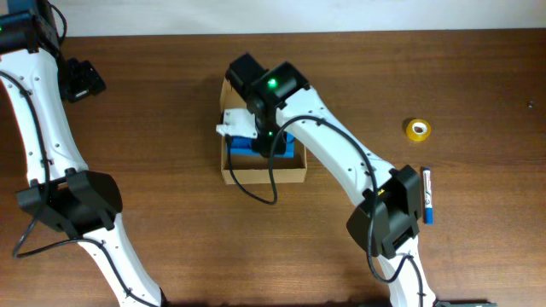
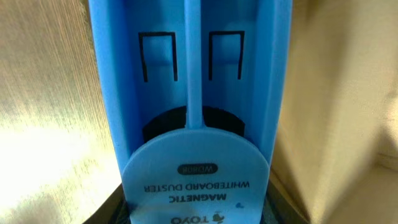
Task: Pack container
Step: 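Carry the blue duster with the right gripper into the box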
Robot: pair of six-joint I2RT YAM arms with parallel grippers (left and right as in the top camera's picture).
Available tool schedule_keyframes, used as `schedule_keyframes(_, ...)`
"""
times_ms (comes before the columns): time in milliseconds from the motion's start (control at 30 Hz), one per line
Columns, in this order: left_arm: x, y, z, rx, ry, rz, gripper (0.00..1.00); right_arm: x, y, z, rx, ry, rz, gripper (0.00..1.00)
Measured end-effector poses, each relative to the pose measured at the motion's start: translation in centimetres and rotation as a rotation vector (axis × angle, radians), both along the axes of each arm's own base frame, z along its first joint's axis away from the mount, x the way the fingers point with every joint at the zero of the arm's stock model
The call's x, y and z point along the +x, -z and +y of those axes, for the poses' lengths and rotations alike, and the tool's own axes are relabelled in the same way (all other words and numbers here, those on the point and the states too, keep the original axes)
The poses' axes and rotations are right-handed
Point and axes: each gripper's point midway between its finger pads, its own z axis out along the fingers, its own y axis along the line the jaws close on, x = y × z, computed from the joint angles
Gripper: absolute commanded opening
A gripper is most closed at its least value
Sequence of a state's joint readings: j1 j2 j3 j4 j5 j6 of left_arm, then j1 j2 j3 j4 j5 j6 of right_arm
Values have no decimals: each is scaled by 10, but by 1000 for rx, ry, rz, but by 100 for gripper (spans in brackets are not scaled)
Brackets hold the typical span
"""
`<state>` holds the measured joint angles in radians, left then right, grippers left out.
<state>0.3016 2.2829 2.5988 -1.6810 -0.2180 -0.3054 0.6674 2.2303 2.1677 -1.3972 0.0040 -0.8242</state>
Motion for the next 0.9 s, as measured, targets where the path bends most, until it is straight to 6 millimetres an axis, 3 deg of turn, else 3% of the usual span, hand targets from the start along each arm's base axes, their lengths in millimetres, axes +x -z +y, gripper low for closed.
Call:
schedule_keyframes(267,0,0,0,0,0,0,100,-13,48,-6,-33,-1,69,4)
schedule_keyframes(533,0,0,0,0,0,0,100,-17,67,-4,-23,-2,93,4)
schedule_keyframes(667,0,0,0,0,0,0,100,-15,68,-3,-15,-2,90,31)
schedule_keyframes(833,0,0,0,0,0,0,100,-16,68,-2,-12,5,92,50)
schedule_keyframes(867,0,0,0,0,0,0,100,-16,68,-2,-12,13,93,64)
schedule_keyframes(900,0,0,0,0,0,0,100,-16,68,-2,-12,20,94,65)
